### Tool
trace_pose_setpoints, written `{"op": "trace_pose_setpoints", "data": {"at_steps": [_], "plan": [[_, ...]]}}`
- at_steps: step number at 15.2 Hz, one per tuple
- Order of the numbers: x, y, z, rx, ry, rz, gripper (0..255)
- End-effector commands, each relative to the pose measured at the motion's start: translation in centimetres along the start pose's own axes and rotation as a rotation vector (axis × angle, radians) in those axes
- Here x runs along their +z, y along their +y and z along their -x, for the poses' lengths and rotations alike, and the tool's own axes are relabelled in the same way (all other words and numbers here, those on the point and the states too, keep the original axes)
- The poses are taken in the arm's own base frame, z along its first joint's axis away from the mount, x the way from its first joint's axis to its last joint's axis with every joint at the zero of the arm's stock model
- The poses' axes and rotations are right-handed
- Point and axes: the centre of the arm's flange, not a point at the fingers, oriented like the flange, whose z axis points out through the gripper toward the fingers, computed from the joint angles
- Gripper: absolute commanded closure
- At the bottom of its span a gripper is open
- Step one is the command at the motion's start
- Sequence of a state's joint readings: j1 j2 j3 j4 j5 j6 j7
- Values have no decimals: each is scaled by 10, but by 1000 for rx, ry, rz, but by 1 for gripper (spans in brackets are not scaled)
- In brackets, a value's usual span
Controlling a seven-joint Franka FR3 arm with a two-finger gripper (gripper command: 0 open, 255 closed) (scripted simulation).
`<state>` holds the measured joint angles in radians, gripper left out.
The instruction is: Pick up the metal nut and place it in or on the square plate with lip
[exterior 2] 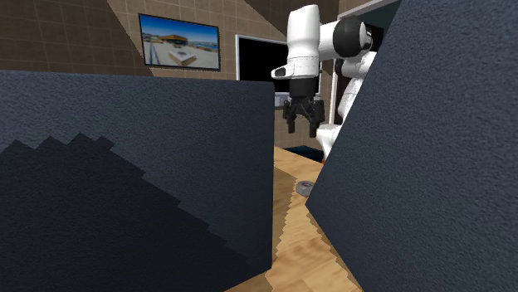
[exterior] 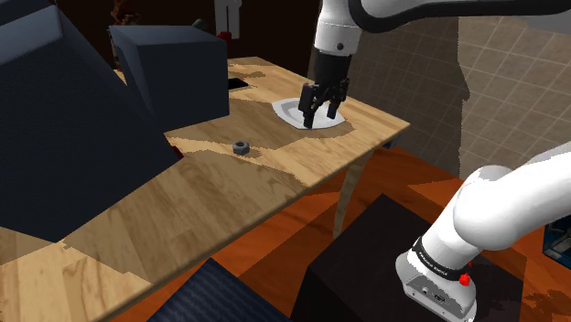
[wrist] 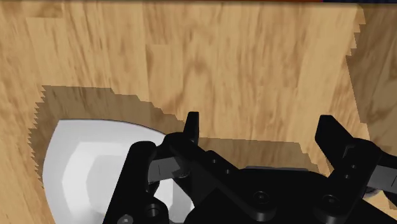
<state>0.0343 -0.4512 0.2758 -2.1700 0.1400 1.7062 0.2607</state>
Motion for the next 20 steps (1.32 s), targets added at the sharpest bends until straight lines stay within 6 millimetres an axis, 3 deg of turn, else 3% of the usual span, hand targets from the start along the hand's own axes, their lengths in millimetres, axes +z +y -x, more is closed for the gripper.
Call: {"op": "trace_pose_setpoints", "data": {"at_steps": [1, 14, 20], "plan": [[7, -21, -17, -3, 4, 1, 0], [45, -156, -113, -21, 30, 15, 0], [77, -155, -114, -21, 30, 15, 0]]}}
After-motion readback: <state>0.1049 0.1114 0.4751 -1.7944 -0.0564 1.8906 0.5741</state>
